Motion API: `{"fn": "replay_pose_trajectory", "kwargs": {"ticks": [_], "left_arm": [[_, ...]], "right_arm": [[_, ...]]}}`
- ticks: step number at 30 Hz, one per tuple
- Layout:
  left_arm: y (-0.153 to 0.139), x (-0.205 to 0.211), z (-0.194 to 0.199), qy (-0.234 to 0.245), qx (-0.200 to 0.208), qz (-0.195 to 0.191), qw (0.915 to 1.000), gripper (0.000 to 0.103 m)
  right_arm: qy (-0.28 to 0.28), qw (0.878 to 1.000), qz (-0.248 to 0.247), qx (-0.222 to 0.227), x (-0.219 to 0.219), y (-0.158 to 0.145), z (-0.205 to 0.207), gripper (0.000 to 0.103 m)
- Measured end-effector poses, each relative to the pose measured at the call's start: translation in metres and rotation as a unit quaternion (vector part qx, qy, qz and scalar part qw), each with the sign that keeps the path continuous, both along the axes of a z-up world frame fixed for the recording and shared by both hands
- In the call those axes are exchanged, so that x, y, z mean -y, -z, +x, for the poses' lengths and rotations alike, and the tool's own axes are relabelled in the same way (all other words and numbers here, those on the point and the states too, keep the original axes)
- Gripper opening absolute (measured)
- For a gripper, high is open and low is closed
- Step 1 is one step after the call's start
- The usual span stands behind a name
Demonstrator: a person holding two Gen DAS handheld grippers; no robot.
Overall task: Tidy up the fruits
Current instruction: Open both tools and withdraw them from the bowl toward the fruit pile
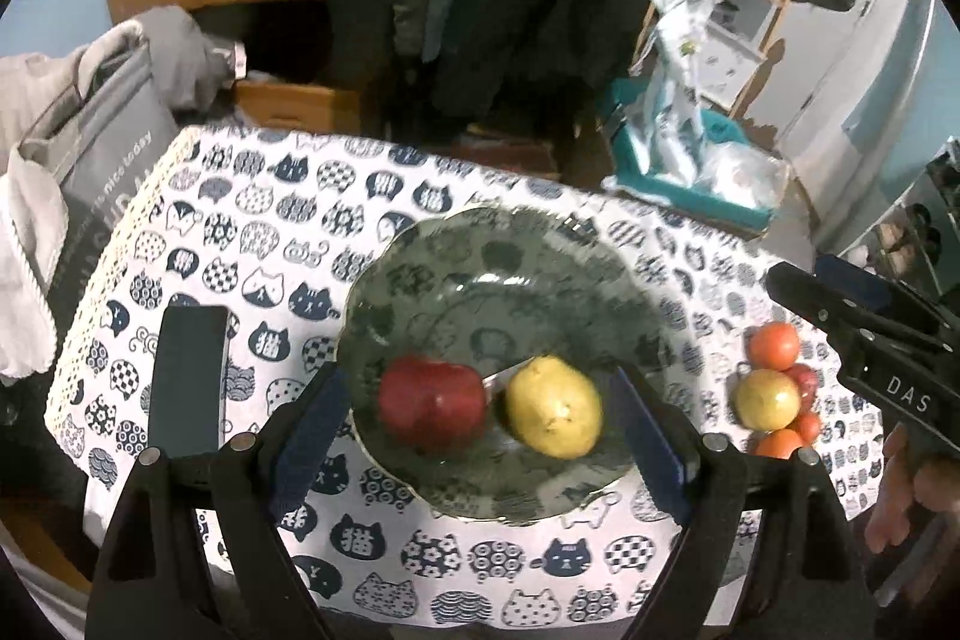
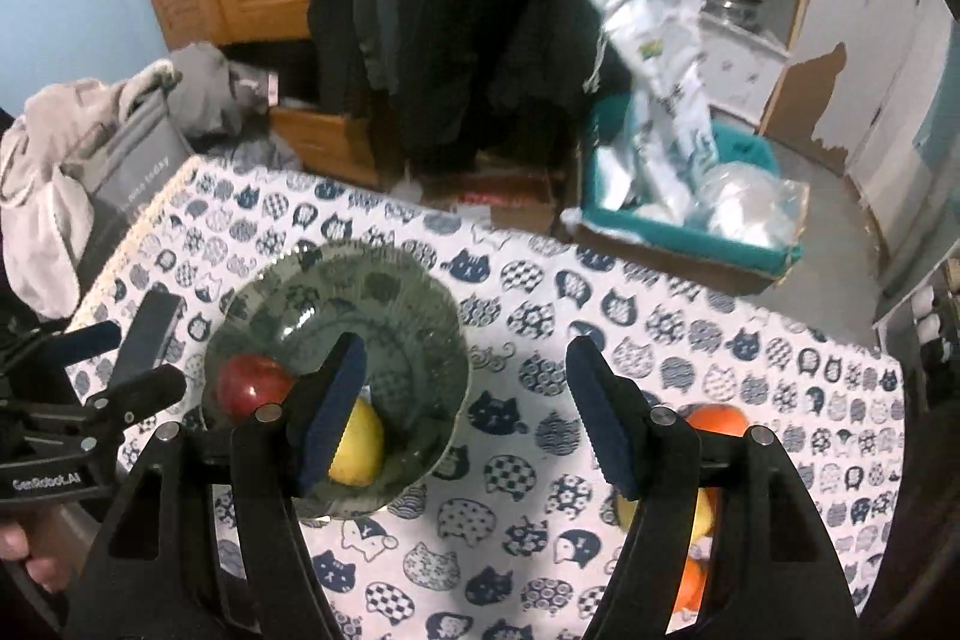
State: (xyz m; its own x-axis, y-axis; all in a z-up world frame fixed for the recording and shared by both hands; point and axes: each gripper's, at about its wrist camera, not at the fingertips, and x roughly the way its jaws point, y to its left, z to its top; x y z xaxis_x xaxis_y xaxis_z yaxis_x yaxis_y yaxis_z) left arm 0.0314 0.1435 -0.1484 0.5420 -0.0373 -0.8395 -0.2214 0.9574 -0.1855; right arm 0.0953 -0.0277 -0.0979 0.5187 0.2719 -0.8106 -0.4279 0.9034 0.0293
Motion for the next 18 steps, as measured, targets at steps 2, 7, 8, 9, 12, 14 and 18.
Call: {"fn": "replay_pose_trajectory", "kwargs": {"ticks": [2, 7, 8, 9, 12, 14, 18], "left_arm": [[-0.009, 0.004, -0.002, 0.003, 0.012, -0.002, 0.9999, 0.089], [-0.031, 0.015, -0.009, 0.008, 0.040, -0.006, 0.9992, 0.089], [-0.035, 0.017, -0.010, 0.008, 0.045, -0.004, 0.9989, 0.089], [-0.038, 0.019, -0.012, 0.008, 0.050, -0.002, 0.9987, 0.089], [-0.049, 0.026, -0.016, 0.009, 0.066, 0.000, 0.9978, 0.089], [-0.057, 0.032, -0.019, 0.013, 0.078, 0.006, 0.9968, 0.089], [-0.070, 0.047, -0.024, 0.024, 0.098, 0.023, 0.9946, 0.090]], "right_arm": [[0.004, 1.000, 0.004, 0.014, 0.007, -0.010, -0.006, 0.070], [0.011, 0.999, 0.002, 0.048, 0.026, -0.032, -0.018, 0.070], [0.014, 0.998, 0.003, 0.053, 0.030, -0.035, -0.020, 0.070], [0.018, 0.998, 0.006, 0.059, 0.035, -0.039, -0.022, 0.070], [0.025, 0.997, 0.015, 0.068, 0.050, -0.048, -0.027, 0.070], [0.030, 0.997, 0.021, 0.074, 0.059, -0.054, -0.031, 0.070], [0.040, 0.995, 0.031, 0.089, 0.079, -0.064, -0.039, 0.077]]}}
